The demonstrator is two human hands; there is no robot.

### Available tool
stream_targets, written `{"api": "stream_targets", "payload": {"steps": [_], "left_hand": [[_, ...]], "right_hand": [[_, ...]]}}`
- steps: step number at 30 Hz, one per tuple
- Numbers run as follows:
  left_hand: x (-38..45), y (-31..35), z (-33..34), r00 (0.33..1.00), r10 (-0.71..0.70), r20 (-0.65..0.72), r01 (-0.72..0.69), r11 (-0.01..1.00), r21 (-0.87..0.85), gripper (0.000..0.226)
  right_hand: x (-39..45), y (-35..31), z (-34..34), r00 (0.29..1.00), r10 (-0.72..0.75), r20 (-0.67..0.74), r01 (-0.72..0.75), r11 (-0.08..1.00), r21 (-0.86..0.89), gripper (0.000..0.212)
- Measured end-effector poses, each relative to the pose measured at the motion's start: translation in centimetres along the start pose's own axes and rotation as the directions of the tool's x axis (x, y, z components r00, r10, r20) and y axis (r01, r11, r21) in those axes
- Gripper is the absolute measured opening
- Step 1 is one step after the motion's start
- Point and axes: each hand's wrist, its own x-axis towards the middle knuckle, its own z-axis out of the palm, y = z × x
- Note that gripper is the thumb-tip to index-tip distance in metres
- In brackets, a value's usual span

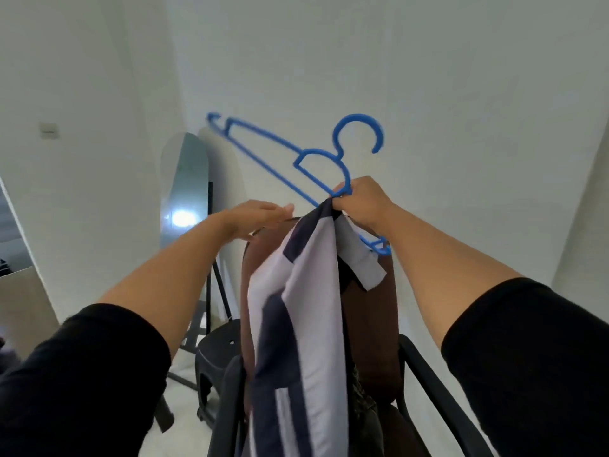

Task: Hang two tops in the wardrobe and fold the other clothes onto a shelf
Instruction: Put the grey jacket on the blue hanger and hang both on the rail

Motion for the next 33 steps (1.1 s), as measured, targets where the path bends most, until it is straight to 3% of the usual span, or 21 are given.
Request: {"api": "stream_targets", "payload": {"steps": [2,4,7,10,14,16,19,22,24,27,30,33], "left_hand": [[-0.7,1.5,2.5,0.997,-0.021,0.079,0.021,1.0,-0.001,0.053],[-0.9,2.7,5.0,0.995,0.001,0.099,-0.001,1.0,-0.001,0.044],[-0.4,3.5,7.0,0.988,0.115,-0.099,-0.107,0.991,0.076,0.024],[0.1,4.7,7.2,0.965,0.114,-0.234,-0.154,0.975,-0.158,0.017],[0.4,7.3,5.4,0.925,0.131,-0.355,-0.267,0.891,-0.367,0.011],[0.7,8.4,4.4,0.924,0.168,-0.345,-0.313,0.85,-0.425,0.01],[1.3,9.1,3.7,0.933,0.215,-0.29,-0.335,0.815,-0.473,0.01],[1.9,8.4,3.8,0.938,0.138,-0.318,-0.277,0.849,-0.45,0.016],[2.3,7.3,4.0,0.917,0.063,-0.395,-0.209,0.917,-0.339,0.026],[3.2,6.0,4.5,0.878,0.124,-0.462,-0.072,0.989,0.128,0.043],[3.6,6.5,6.3,0.911,0.205,-0.358,-0.11,0.957,0.269,0.062],[4.1,7.7,8.6,0.922,0.293,-0.254,-0.174,0.898,0.405,0.049]], "right_hand": [[-1.0,-1.2,0.4,0.999,-0.031,0.019,0.032,0.996,-0.081,0.019],[-1.6,-1.8,0.3,0.999,-0.029,-0.027,0.027,0.996,-0.084,0.013],[-2.4,-2.1,-1.4,0.998,0.018,-0.066,-0.02,1.0,-0.022,0.017],[-3.9,-1.7,-3.8,0.995,0.1,-0.024,-0.098,0.992,0.085,0.022],[-5.9,1.1,-5.7,0.972,0.218,0.085,-0.222,0.974,0.041,0.031],[-6.2,2.3,-6.0,0.966,0.235,0.106,-0.237,0.972,0.003,0.026],[-5.5,3.3,-6.4,0.971,0.24,0.02,-0.239,0.97,-0.038,0.014],[-4.4,3.7,-7.5,0.968,0.248,-0.033,-0.249,0.968,-0.043,0.018],[-3.9,3.4,-8.0,0.972,0.23,-0.04,-0.232,0.972,-0.044,0.01],[-2.8,2.6,-8.1,0.978,0.196,-0.071,-0.196,0.981,0.011,0.013],[-1.7,1.5,-7.6,0.982,0.181,-0.045,-0.179,0.983,0.047,0.016],[-0.9,1.1,-6.8,0.986,0.166,-0.001,-0.166,0.986,-0.009,0.019]]}}
